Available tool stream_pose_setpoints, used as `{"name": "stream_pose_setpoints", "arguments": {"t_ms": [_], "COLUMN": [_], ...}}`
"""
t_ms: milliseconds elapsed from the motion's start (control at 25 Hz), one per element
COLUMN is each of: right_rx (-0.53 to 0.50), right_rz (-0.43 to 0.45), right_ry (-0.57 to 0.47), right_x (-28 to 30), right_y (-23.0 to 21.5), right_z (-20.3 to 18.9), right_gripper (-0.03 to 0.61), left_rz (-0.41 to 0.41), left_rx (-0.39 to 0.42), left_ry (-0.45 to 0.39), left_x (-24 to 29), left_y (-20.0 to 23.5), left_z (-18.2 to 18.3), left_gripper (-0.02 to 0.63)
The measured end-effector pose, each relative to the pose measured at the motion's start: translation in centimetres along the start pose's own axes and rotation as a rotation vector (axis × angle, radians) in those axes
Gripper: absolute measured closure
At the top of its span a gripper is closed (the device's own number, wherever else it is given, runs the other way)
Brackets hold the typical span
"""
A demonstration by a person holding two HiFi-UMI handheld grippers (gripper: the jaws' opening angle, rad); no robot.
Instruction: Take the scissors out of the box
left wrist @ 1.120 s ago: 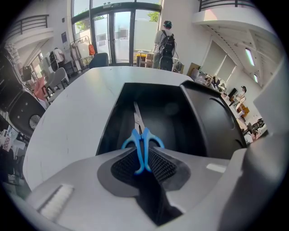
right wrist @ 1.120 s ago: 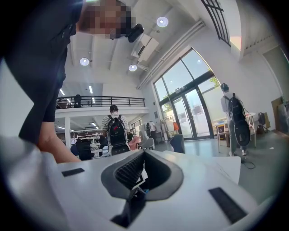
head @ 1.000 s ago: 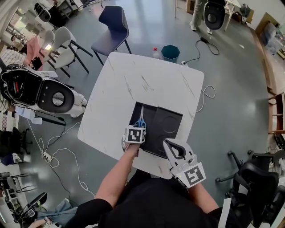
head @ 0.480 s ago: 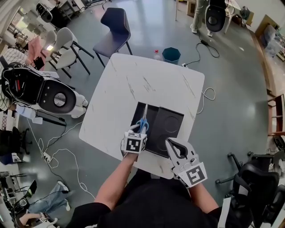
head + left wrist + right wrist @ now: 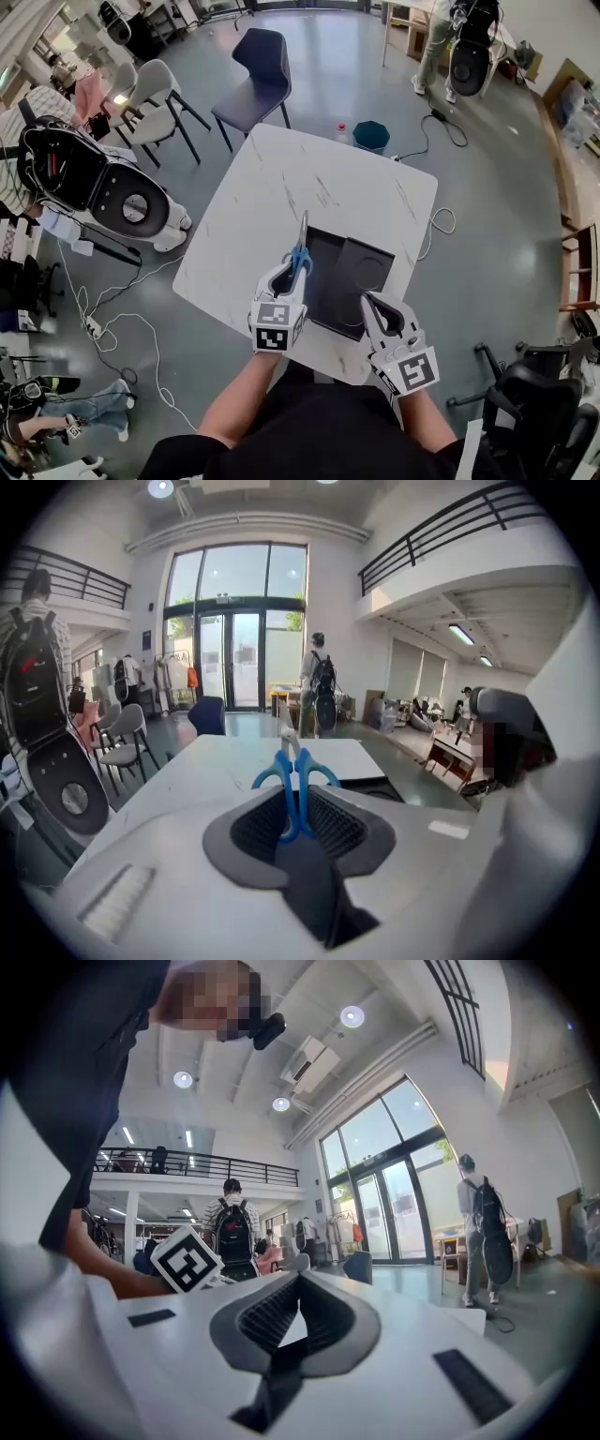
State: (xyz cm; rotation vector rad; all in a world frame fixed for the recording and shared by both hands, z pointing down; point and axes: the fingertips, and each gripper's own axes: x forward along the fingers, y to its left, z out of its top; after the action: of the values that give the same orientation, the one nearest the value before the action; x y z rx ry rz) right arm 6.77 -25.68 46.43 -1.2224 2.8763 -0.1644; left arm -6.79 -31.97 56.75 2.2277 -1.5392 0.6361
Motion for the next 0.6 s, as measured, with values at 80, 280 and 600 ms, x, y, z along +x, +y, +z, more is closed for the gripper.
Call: {"name": "stream_pose_setpoints", "arguments": {"t_ms": [80, 280, 600], "right_rx": [-0.009, -0.034, -0.086], "right_rz": [-0.005, -0.022, -0.090], "right_ry": [-0.002, -0.016, -0.069], "right_x": [0.1, 0.7, 0.8], "right_y": [0.0, -0.1, -0.9], "right_z": [0.2, 1.0, 3.8], "right_gripper": [0.569, 0.571, 0.570], "left_rz": [0.010, 0.049, 0.037], "left_rx": [-0.006, 0.026, 0.054], "left_ry": [-0.065, -0.221, -0.504], "left_x": [-1.1, -4.1, -8.8], "left_y": [0.3, 1.2, 0.4], "left_z": [1.4, 5.0, 8.8], "left_gripper": [0.528, 0.528, 0.526]}}
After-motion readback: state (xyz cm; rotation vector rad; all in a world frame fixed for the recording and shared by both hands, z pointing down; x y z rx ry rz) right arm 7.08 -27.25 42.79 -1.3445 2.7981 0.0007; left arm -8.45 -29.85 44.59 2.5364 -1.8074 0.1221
